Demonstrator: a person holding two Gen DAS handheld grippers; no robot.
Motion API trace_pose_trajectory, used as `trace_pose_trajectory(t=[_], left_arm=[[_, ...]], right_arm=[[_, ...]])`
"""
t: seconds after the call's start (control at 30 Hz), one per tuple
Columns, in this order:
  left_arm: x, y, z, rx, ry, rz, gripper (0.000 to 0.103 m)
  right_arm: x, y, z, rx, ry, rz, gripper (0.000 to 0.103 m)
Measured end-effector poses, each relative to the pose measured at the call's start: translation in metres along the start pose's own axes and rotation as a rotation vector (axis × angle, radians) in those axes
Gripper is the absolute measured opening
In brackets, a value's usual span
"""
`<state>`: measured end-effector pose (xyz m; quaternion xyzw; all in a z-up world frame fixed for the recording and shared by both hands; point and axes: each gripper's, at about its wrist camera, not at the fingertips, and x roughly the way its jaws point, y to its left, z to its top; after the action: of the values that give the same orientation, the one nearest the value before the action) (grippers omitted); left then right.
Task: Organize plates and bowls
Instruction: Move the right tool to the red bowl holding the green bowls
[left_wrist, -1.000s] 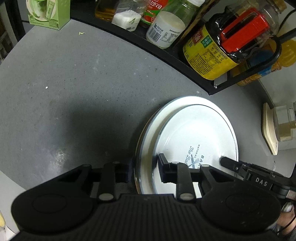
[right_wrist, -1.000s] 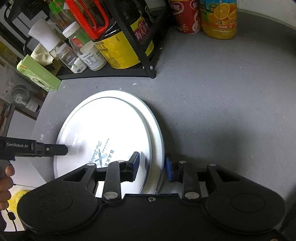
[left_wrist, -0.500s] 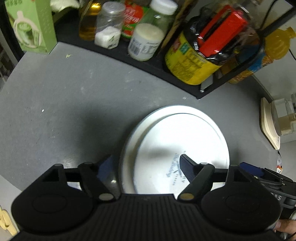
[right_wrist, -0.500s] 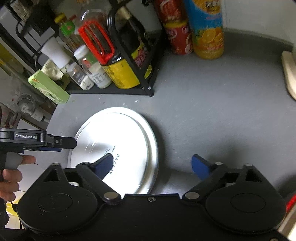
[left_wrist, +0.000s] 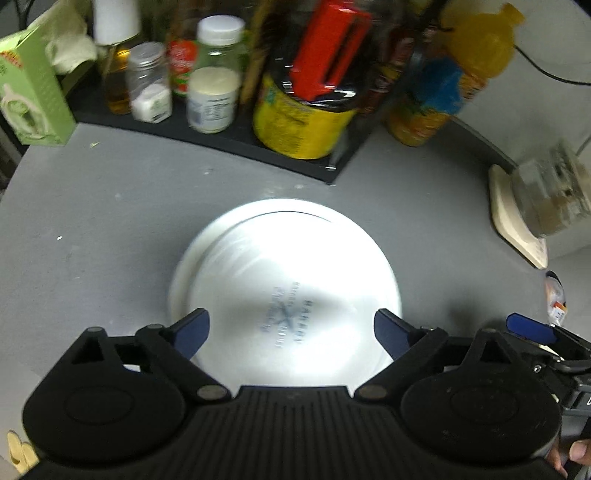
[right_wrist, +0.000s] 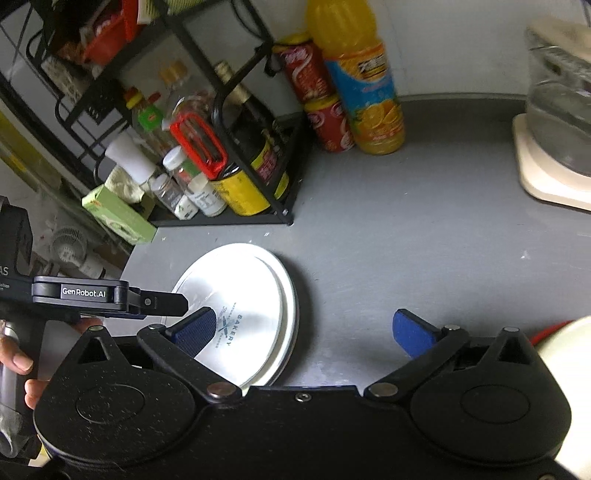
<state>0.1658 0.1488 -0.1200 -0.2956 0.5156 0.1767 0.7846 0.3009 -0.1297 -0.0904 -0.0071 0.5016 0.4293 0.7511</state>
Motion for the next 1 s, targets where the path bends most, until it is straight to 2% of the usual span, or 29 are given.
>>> trace_pose_trajectory(t=[0.07,0.37,0.5,1.0], left_arm=[[-0.001,-0.010,-0.001,0.012,0.000,-0.011,0.102],[-0.004,-0.059,-0.004,0.094,-0.005,-0.059,0.102],[-0.001,-0.081,-0.007,0.149,0.002,-0.053,0.102],[0.027,-0.180,-0.014,0.359,0.078,-0.134,0.102]], right_arm=[[-0.010,-0.005,-0.002,0.005,-0.012,0.009,0.103],[-0.045,-0.039,-0.010,0.083,-0.084,-0.014,0.103],[-0.060,-0.056,-0.016,0.118,-0.108,-0.057,0.103],[-0.110,-0.119,-0.046,0.296,-0.209,-0.197,0.103]])
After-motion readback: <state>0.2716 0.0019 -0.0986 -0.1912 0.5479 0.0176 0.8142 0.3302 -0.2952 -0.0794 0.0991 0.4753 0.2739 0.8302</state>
